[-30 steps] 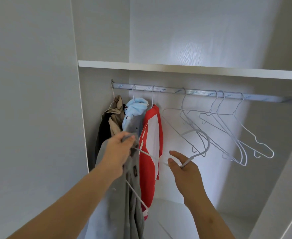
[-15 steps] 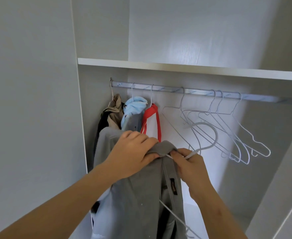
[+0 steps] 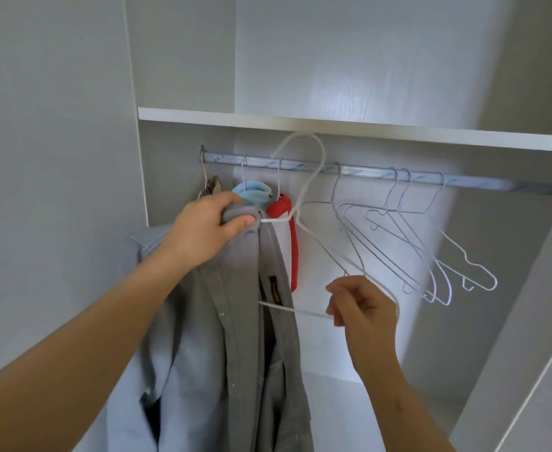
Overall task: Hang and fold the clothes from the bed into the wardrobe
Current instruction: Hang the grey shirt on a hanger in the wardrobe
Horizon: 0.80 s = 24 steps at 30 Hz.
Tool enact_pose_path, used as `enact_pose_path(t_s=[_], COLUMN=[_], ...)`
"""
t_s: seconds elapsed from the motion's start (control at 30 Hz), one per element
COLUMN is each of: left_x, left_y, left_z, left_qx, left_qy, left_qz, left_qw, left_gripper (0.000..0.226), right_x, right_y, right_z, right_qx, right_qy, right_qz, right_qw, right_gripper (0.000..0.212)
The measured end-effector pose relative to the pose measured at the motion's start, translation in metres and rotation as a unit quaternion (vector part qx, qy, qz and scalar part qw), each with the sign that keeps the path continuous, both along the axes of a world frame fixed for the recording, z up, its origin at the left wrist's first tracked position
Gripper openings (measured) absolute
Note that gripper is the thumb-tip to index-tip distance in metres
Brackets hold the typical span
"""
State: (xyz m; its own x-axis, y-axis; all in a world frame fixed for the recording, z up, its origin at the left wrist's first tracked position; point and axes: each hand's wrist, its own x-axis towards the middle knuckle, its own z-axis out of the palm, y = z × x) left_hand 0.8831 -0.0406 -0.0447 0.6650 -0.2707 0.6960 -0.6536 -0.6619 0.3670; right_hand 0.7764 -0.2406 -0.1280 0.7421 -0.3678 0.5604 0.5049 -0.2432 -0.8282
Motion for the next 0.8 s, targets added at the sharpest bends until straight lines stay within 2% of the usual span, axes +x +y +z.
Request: enact_pose_path(t_s=[0.1,0.13,0.2,0.23,0.27,0.33,0.43,0.57,0.73,0.8], left_x=[0.002,0.002,-0.001,-0.004,-0.006,-0.010,-0.013,-0.017,-0.021,-0.023], left_y=[0.011,0.013,0.018,0.019,0.021,0.024,0.031,0.042,0.054,0.058], left_z=[0.013,0.016,0.022,0.024,0.026,0.029,0.033,0.035,0.035,0.034], left_qx=[-0.040,-0.053,-0.081,-0.092,-0.102,-0.117,-0.142,-0.178,-0.190,-0.197], left_qy=[-0.001,0.006,0.017,0.019,0.019,0.019,0.023,0.030,0.027,0.030], left_qz=[0.010,0.004,-0.016,-0.027,-0.035,-0.045,-0.052,-0.073,-0.074,-0.076], left_qw=[0.999,0.999,0.996,0.995,0.994,0.992,0.988,0.981,0.979,0.977], left_gripper=[0.023,0.021,0.012,0.009,0.010,0.012,0.011,0.009,0.009,0.012], right_x=[0.008,0.012,0.022,0.025,0.029,0.033,0.041,0.048,0.052,0.053], right_y=[0.002,0.005,0.010,0.012,0.014,0.021,0.033,0.046,0.056,0.056], right_z=[-0.009,-0.014,-0.024,-0.029,-0.035,-0.043,-0.050,-0.062,-0.079,-0.085], right_qx=[-0.048,-0.060,-0.050,-0.024,0.001,0.004,-0.092,-0.191,-0.217,-0.191], right_qy=[0.114,0.157,0.240,0.276,0.302,0.344,0.387,0.431,0.454,0.442], right_qz=[0.078,0.076,0.036,0.029,0.048,0.120,0.183,0.170,0.154,0.194], right_qw=[0.989,0.983,0.969,0.960,0.952,0.931,0.899,0.865,0.850,0.855], right_gripper=[0.028,0.027,0.011,0.012,0.024,0.030,0.011,0.012,0.014,0.023])
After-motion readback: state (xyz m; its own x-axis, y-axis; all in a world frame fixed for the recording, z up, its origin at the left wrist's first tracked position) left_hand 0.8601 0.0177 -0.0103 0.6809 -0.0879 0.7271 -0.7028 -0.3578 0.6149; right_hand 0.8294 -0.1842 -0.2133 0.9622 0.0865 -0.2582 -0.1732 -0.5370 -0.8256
